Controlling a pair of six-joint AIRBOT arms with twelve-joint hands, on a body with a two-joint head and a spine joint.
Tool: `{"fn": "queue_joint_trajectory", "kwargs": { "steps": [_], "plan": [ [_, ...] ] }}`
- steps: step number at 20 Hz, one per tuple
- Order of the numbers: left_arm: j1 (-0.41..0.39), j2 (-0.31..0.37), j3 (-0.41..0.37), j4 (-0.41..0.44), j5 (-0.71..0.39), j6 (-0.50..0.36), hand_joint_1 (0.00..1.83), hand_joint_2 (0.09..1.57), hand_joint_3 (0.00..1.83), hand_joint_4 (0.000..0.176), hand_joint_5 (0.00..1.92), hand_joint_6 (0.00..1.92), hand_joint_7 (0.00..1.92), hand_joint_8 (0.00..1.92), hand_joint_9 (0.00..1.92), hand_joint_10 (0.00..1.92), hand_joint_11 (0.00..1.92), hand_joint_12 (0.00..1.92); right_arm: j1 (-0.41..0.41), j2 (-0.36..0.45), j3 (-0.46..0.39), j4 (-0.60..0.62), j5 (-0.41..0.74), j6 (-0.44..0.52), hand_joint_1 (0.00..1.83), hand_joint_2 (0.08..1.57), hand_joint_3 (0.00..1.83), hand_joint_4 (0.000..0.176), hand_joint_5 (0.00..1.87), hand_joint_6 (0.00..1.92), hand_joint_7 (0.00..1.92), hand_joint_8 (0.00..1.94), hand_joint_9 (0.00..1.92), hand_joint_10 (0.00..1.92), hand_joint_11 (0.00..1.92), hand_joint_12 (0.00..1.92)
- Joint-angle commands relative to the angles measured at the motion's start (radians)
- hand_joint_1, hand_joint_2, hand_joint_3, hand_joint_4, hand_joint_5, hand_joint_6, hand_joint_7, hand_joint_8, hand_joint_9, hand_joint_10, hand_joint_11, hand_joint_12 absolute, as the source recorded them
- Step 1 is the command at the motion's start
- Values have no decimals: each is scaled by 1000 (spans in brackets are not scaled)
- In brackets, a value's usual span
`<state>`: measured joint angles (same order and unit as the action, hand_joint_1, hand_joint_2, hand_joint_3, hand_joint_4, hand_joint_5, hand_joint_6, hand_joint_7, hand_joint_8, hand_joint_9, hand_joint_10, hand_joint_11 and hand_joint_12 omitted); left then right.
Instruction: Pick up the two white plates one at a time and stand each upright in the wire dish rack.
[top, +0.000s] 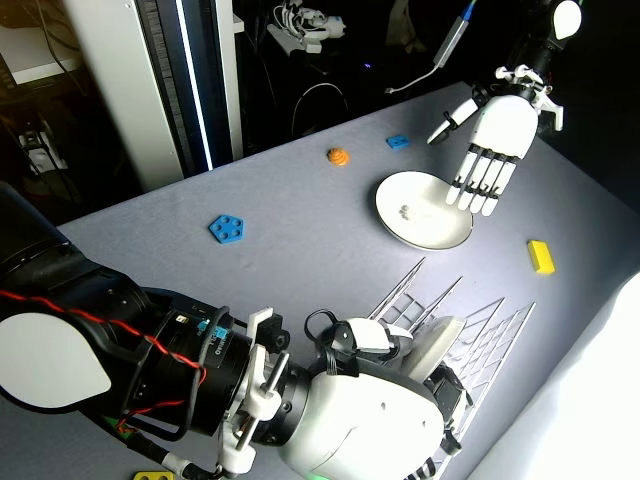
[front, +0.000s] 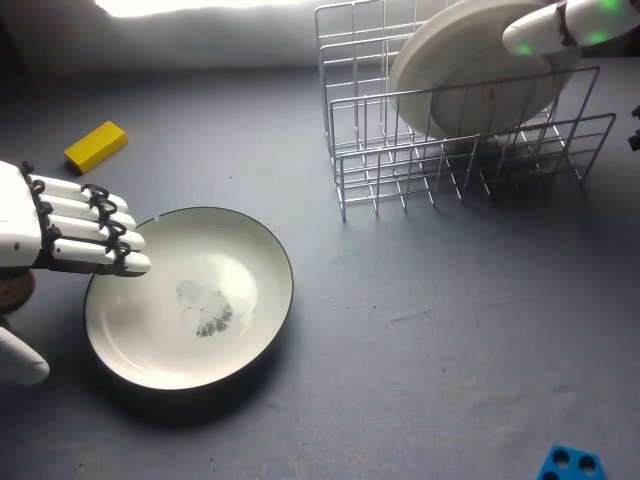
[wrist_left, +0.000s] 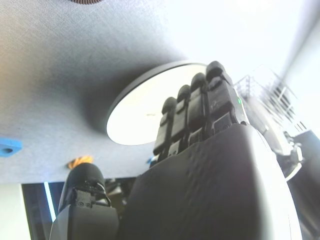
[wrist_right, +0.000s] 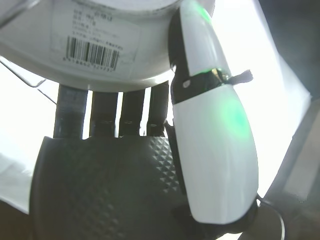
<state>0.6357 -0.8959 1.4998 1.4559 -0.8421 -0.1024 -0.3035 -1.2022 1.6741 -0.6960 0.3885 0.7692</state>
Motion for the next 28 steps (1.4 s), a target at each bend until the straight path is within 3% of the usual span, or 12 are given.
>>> {"fn": "queue_joint_trajectory", "kwargs": {
  "steps": [1, 2, 3, 4, 6, 28],
  "plan": [
    [-6, 3, 6, -52, -25, -2, 0, 1075, 0, 0, 24, 2, 29, 6, 6, 3, 0, 0, 16, 6, 1, 33, 96, -4, 1160, 1108, 2, 0, 974, 976, 1048, 55, 1075, 56, 659, 1061],
    [-5, 3, 6, -52, -25, -2, 0, 1073, 0, 0, 34, 6, 41, 10, 21, 8, 7, 3, 19, 6, 1, 29, 99, -12, 1159, 1109, 1, 0, 972, 978, 1044, 42, 1069, 48, 647, 1060],
    [-4, 3, 6, -52, -25, -2, 0, 1080, 0, 0, 30, 4, 34, 6, 13, 4, 1, 0, 21, 6, 0, 28, 99, -15, 1176, 1044, 0, 0, 844, 520, 1022, 19, 1043, 28, 612, 1054],
    [-4, 3, 6, -52, -25, -2, 0, 1085, 0, 0, 30, 3, 29, 3, 10, 3, 0, 0, 22, 6, 0, 28, 101, -16, 1191, 1023, 0, 0, 873, 270, 1010, 7, 1032, 16, 599, 1044],
    [-3, 3, 6, -52, -24, -2, 0, 1071, 0, 0, 28, 2, 24, 1, 8, 1, 0, 0, 25, 6, -2, 27, 103, -18, 1186, 1018, 0, 0, 924, 77, 999, 0, 1026, 4, 596, 1035],
    [5, 2, 8, -52, -24, -6, 0, 1075, 0, 0, 21, 8, 27, 8, 18, 7, 0, 0, 53, 11, -13, 22, 105, -29, 1154, 1011, 0, 0, 729, 0, 744, 0, 742, 0, 281, 1115]
  ]
}}
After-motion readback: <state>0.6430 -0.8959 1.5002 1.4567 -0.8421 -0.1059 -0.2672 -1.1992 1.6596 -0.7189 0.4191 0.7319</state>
